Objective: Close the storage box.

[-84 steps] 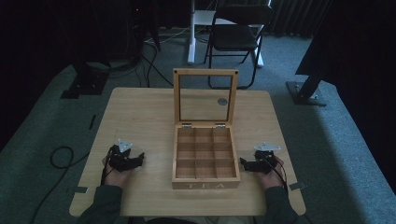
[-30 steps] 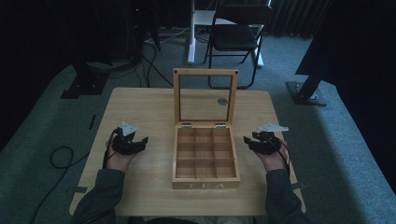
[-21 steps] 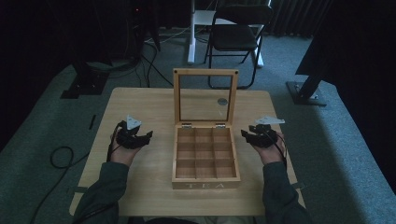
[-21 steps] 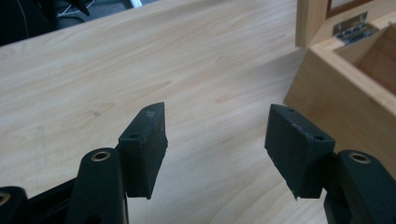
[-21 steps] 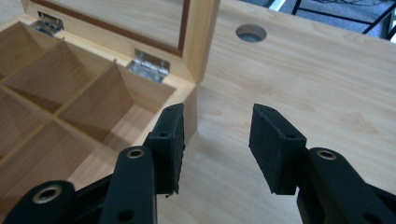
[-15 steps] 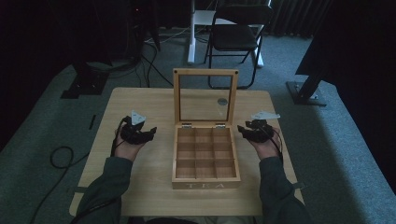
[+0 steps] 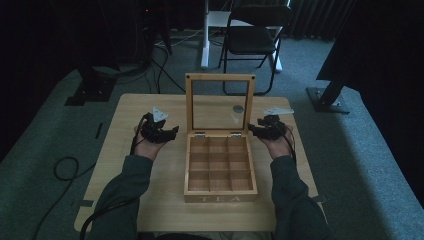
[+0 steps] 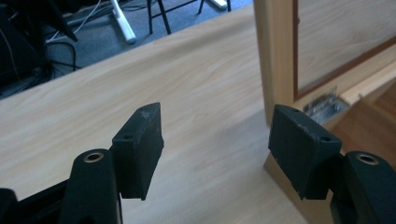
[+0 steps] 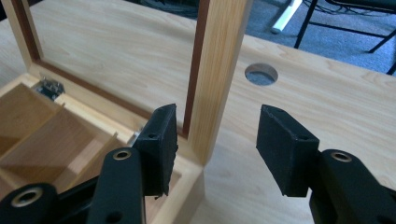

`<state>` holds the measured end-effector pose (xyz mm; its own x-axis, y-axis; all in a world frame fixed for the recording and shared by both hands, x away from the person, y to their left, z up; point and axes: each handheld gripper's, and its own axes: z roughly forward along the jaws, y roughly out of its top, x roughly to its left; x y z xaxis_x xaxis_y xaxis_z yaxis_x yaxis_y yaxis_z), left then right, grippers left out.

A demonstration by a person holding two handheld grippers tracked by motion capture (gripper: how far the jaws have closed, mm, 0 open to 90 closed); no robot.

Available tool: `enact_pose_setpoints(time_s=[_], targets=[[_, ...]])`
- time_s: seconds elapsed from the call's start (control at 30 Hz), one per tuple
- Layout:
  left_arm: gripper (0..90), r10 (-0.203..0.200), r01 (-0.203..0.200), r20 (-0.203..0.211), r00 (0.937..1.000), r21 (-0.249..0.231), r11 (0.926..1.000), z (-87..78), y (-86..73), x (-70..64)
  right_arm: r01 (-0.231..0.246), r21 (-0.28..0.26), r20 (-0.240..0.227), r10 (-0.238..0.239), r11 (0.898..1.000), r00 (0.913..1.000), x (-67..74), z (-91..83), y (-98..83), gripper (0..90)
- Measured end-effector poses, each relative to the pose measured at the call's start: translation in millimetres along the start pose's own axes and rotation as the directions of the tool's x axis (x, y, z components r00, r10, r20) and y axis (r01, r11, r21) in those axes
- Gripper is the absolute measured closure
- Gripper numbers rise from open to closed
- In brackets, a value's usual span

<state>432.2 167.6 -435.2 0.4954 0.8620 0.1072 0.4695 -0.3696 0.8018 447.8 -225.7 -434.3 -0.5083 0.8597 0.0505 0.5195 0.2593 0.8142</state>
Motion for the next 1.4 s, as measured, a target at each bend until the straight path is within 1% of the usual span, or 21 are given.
enact_pose_setpoints(time_s=[0.13,0.2,0.27,0.37,0.47,0.53,0.57,0.63,0.7,0.77,0.83,0.9,0.93,1.0,1.13,1.2,1.27,1.33,1.4], targets=[[35.0,-0.004,0.006,0.043,0.999,-0.031,0.9995,6.2,12.5,-7.8,-0.029,-0.004,-0.013,0.029,1.0,0.9995,-2.5,6.9,6.1,45.9],[35.0,0.002,0.0,0.051,0.9987,-0.037,0.9993,8.7,18.1,-11.7,-0.048,-0.025,-0.034,0.047,0.999,0.9983,-3.5,9.3,9.5,45.8],[35.1,-0.001,0.004,0.061,0.9982,-0.046,0.9989,12.2,25.4,-16.2,-0.054,-0.018,-0.038,0.053,0.998,0.9978,-3.6,11.6,12.3,45.6],[35.8,-0.002,0.005,0.062,0.9981,-0.043,0.9991,18.3,32.9,-21.1,-0.055,-0.011,-0.037,0.055,0.998,0.9978,-4.0,16.0,16.8,45.6],[37.3,0.01,-0.008,0.061,0.9981,-0.027,0.9996,25.3,37.5,-25.9,-0.07,-0.017,-0.057,0.069,0.997,0.996,-4.6,19.2,19.0,46.5],[38.6,0.018,-0.017,0.06,0.9981,-0.016,0.9997,29.2,39.6,-28.2,-0.07,-0.006,-0.056,0.07,0.997,0.996,-4.6,22.6,20.2,46.8],[39.3,0.016,-0.015,0.06,0.998,-0.012,0.9998,31.3,41.0,-29.1,-0.068,-0.004,-0.055,0.068,0.998,0.9962,-4.3,23.6,20.9,47.2],[41.4,-0.002,0.003,0.068,0.9977,-0.015,0.9999,34.2,43.2,-30.1,-0.068,-0.006,-0.058,0.068,0.998,0.996,-3.2,25.7,23.6,47.8],[43.8,-0.01,0.011,0.07,0.9975,-0.014,0.9998,36.1,45.2,-31.5,-0.063,-0.007,-0.059,0.062,0.998,0.9963,-1.3,27.2,27.0,48.4],[44.3,-0.02,0.021,0.069,0.9974,-0.012,0.9997,37.2,46.2,-31.7,-0.057,-0.009,-0.059,0.057,0.998,0.9967,0.0,28.6,29.6,49.7],[47.8,-0.059,0.06,0.075,0.9954,-0.014,0.9981,36.4,46.5,-29.5,-0.063,-0.006,-0.062,0.062,0.998,0.9961,0.0,29.8,30.7,50.5],[48.9,-0.058,0.059,0.074,0.9955,-0.012,0.9982,36.1,46.7,-29.7,-0.07,-0.008,-0.061,0.069,0.998,0.9958,0.3,29.9,31.2,50.8],[48.9,-0.057,0.058,0.067,0.9961,-0.008,0.9983,34.5,47.3,-30.8,-0.073,-0.008,-0.061,0.072,0.997,0.9955,0.5,29.8,31.4,51.1],[50.9,-0.07,0.071,0.071,0.995,-0.008,0.9975,32.5,47.6,-30.5,-0.079,-0.004,-0.064,0.078,0.997,0.9949,0.7,27.4,31.7,52.5],[52.0,-0.065,0.066,0.058,0.9962,-0.016,0.9977,28.0,46.3,-33.7,-0.061,-0.002,-0.053,0.061,0.998,0.9967,3.4,23.5,31.5,52.9],[52.8,-0.063,0.065,0.054,0.9965,-0.025,0.9976,25.1,44.7,-35.4,-0.052,-0.002,-0.051,0.052,0.999,0.9974,4.9,21.1,30.9,53.0],[53.6,-0.066,0.069,0.057,0.9962,-0.044,0.9967,21.6,41.5,-36.9,-0.039,0.0,-0.051,0.039,0.999,0.998,6.2,18.0,30.6,53.5],[54.7,-0.06,0.063,0.055,0.9967,-0.062,0.996,17.9,38.0,-39.0,-0.029,-0.001,-0.06,0.028,1.0,0.9978,7.0,13.8,29.6,53.2],[56.2,-0.058,0.062,0.053,0.9969,-0.076,0.9952,14.5,35.4,-40.6,-0.032,-0.005,-0.079,0.032,0.999,0.9964,6.5,9.5,27.6,53.0]])
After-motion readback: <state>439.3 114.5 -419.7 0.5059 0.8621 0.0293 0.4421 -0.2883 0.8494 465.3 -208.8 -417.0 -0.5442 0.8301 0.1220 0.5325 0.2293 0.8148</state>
